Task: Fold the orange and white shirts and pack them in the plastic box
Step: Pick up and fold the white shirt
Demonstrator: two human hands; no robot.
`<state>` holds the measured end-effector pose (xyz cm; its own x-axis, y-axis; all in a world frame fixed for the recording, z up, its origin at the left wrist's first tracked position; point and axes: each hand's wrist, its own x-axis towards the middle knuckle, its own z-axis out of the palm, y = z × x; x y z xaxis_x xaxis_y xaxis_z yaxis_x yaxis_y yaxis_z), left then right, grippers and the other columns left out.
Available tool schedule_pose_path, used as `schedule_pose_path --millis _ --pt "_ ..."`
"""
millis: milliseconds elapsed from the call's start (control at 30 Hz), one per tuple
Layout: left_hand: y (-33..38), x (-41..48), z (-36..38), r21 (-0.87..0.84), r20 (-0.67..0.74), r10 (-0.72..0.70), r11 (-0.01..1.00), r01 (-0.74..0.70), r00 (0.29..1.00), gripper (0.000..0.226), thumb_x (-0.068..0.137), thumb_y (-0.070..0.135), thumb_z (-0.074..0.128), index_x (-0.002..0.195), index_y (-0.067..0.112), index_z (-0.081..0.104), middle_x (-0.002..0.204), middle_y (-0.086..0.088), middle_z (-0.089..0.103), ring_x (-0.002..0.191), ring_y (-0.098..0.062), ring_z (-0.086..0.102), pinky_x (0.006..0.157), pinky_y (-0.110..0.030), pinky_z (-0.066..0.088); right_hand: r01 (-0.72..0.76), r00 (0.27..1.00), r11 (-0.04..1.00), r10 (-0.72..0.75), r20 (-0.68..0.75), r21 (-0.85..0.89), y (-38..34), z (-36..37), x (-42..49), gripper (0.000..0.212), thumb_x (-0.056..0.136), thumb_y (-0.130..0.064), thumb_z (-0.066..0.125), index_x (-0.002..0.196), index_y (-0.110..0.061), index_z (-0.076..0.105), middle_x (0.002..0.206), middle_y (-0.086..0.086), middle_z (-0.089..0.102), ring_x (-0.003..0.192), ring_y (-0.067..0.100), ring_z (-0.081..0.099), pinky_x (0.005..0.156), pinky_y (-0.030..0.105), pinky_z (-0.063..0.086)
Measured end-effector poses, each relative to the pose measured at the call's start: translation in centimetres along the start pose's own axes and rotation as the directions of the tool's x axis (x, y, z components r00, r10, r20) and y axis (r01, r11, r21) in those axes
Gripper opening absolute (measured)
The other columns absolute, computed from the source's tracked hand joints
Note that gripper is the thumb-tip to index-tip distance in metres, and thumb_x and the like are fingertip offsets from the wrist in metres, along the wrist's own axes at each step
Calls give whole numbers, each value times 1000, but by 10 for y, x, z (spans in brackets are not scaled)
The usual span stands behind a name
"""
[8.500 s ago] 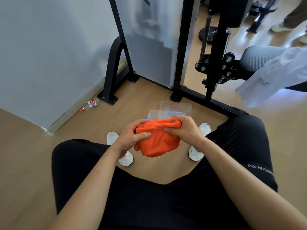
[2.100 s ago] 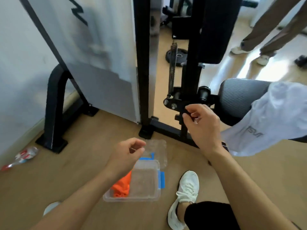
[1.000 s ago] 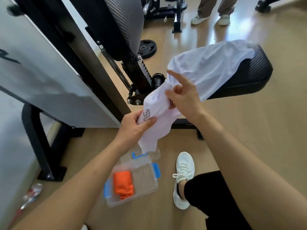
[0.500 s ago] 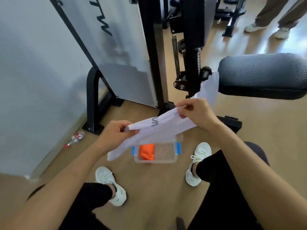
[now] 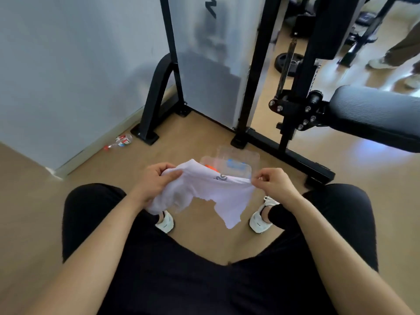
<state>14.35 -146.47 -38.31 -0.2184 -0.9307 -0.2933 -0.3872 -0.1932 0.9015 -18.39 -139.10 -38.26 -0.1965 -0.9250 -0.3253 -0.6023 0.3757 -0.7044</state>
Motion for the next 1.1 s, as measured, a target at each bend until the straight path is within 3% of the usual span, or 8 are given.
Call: schedule_pose_path --millis 100,300,400,567,700,833,967,1100 --pt "-3 -9 1 -13 63 72 997 -71 995 15 90 21 73 98 7 73 85 4 74 76 -6 67 67 -21 54 27 991 984 -4 131 -174 -2 16 -4 13 84 -24 75 72 -22 72 60 -9 54 62 11 49 60 25 40" --pt "18 -17 12 77 231 156 981 -178 960 11 90 25 73 100 20 75 92 3 75 79 1 66 68 -14 51 196 919 927 -287 269 318 -47 48 -16 38 89 -33 75 125 -31 65 116 -10 71 108 2 66 90 22 54" --pt "31 -13 11 128 268 199 962 -240 943 13 88 28 76 100 24 75 93 6 75 82 -2 66 72 -16 53 224 909 909 -325 260 352 -61 60 -18 17 93 -24 71 107 -14 72 91 6 74 82 11 66 77 30 51" --pt "19 -8 15 376 132 176 901 -214 975 14 79 33 83 82 22 74 70 7 68 62 1 55 61 -15 42 146 981 858 -188 38 492 -40 52 -14 17 95 -15 68 89 0 72 75 9 66 69 15 58 65 31 47" --pt "-7 -10 15 223 116 9 974 -35 993 22 74 33 87 71 17 72 63 0 66 57 -3 54 57 -25 44 119 992 841 -74 -106 527 -23 38 -10 15 95 -17 67 89 -5 73 76 8 65 68 16 58 62 30 49" --pt "-5 -10 10 295 80 31 954 -54 996 21 78 28 84 73 15 69 64 6 59 57 -2 48 55 -16 38 113 991 824 -56 -119 555 -11 33 -5 14 96 -21 66 92 -9 73 81 17 68 73 20 61 68 37 51" --pt "-17 -2 2 281 -111 52 959 -19 993 20 80 33 81 83 20 66 92 1 68 81 -16 62 73 -33 49 121 993 822 -96 -74 557 -5 24 -7 10 93 -18 69 95 -9 73 94 27 69 77 22 63 73 39 52" --pt "-17 -1 3 74 -215 -64 994 81 974 21 91 21 71 92 3 61 86 -14 72 73 -26 71 66 -38 58 166 965 913 -227 127 372 -7 26 -15 5 86 -9 71 89 -14 73 88 18 71 76 18 66 73 39 55"
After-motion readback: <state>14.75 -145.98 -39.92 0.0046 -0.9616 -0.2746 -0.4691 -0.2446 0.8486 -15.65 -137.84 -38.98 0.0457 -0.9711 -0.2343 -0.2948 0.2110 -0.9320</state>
